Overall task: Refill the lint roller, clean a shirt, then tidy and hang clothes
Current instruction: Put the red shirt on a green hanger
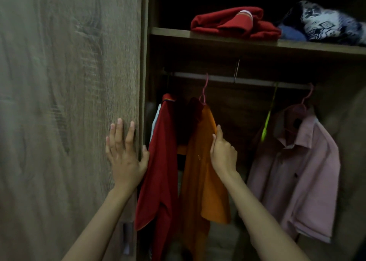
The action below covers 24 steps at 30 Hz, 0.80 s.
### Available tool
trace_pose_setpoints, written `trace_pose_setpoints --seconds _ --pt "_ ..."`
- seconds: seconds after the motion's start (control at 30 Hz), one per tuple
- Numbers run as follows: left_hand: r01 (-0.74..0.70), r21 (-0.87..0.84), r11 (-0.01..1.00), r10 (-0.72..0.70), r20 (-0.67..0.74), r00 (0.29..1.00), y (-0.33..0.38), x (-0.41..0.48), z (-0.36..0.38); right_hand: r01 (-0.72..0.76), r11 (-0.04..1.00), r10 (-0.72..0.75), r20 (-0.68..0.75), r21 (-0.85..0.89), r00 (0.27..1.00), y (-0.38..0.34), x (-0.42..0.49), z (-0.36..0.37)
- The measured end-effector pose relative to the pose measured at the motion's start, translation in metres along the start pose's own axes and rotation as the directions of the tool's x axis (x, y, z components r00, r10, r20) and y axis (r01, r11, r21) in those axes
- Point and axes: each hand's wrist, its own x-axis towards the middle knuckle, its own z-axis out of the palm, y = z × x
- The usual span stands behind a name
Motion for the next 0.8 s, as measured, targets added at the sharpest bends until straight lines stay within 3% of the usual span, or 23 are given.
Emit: trace_pose_setpoints --seconds 0.13,0.27,0.37,0.47,0.57,0.67,0.8 --pt "0.016 -0.142 0.99 -0.013 0.019 1.0 0.016 0.012 -0.019 0.039 0.991 -0.013 -0.191 0.13 0.982 -0.013 -0.002 -0.04" --pt "-0.115 -0.247 0.962 0.105 -0.05 0.993 0.058 0.057 -0.034 0.331 0.898 -0.189 -0.428 0.288 0.884 -0.031 0.029 -0.093" --pt "-0.227 -0.347 0.91 0.204 -0.1 0.974 0.095 0.106 -0.036 0.496 0.829 -0.283 -0.57 0.259 0.771 -0.037 0.071 -0.132" --pt "-0.317 -0.378 0.87 0.284 -0.142 0.948 0.128 0.162 -0.03 0.437 0.883 -0.251 -0.614 0.172 0.749 -0.041 0.119 -0.166" --pt "-0.259 -0.366 0.894 0.247 -0.08 0.966 0.153 0.219 -0.023 0.23 0.958 -0.105 -0.539 0.17 0.836 -0.04 0.163 -0.189" --pt "-0.094 -0.279 0.956 0.136 0.136 0.981 0.167 0.268 -0.012 0.018 0.992 0.022 -0.31 0.123 0.95 -0.036 0.195 -0.199" --pt "0.136 -0.295 0.946 0.053 0.554 0.831 0.179 0.299 -0.007 0.0 0.996 0.002 -0.023 0.09 1.0 -0.035 0.211 -0.199"
